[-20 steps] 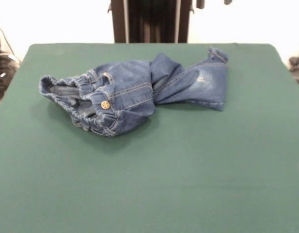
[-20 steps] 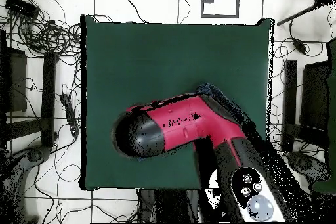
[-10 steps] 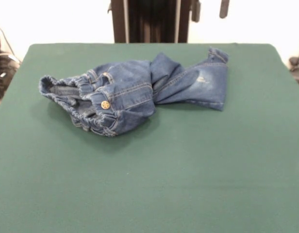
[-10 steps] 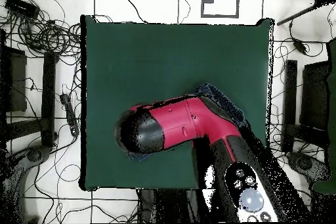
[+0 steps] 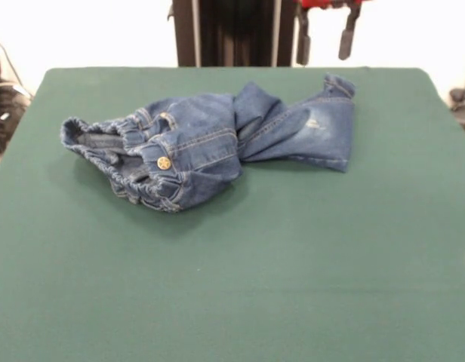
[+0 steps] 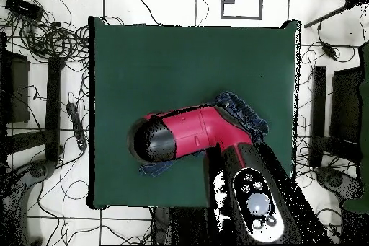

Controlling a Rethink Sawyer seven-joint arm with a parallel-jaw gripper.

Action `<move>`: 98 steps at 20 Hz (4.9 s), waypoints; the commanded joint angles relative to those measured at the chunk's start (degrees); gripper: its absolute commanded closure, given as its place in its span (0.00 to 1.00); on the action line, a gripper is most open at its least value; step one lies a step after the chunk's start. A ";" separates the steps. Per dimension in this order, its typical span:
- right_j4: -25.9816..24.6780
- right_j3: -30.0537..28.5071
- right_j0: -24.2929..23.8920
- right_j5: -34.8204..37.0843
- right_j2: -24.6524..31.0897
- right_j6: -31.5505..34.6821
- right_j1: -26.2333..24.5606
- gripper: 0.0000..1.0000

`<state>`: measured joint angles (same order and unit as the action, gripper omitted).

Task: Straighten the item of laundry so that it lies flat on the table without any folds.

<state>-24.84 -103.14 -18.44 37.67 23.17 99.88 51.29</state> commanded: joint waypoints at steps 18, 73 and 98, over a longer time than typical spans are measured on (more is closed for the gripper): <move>9.45 0.64 10.57 -12.58 -11.89 16.27 -10.01 0.00; 8.44 6.57 13.07 -30.16 -17.70 16.06 -30.32 0.00; 8.99 0.01 12.82 -27.82 -19.12 13.99 -23.11 1.00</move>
<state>-18.47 -100.30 -6.11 8.68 3.39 104.41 26.58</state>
